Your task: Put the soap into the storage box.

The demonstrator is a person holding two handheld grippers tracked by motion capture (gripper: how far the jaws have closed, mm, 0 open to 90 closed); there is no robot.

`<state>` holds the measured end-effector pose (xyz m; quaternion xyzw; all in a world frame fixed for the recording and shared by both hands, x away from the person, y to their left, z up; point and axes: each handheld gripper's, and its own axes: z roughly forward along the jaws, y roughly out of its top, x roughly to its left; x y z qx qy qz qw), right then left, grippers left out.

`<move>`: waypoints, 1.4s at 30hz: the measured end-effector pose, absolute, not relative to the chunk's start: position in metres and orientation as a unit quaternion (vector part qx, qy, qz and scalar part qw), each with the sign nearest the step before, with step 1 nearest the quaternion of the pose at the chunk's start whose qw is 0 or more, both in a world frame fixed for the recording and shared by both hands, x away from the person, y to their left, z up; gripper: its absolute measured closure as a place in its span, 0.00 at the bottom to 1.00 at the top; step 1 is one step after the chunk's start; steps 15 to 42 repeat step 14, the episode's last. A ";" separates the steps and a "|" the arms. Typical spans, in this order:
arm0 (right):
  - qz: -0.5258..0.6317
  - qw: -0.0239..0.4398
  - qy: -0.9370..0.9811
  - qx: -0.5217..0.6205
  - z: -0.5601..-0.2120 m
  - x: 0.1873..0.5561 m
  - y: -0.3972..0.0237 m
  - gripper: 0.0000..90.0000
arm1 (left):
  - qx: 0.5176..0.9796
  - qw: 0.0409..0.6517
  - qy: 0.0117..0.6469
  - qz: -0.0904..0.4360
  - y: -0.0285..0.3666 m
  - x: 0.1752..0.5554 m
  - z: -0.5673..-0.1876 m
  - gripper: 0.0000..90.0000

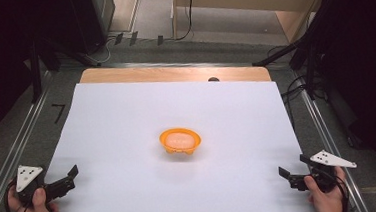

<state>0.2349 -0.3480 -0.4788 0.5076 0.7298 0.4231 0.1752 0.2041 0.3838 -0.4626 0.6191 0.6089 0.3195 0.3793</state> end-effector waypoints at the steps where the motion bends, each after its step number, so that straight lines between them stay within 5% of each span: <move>1: 0.421 0.176 0.728 0.512 -0.479 0.234 -0.350 0.00 | 0.620 0.379 0.609 0.317 0.384 0.204 -0.462 0.00; 42: 0.490 0.172 0.699 0.492 -0.489 0.225 -0.359 0.00 | 0.620 0.371 0.613 0.320 0.384 0.205 -0.462 0.00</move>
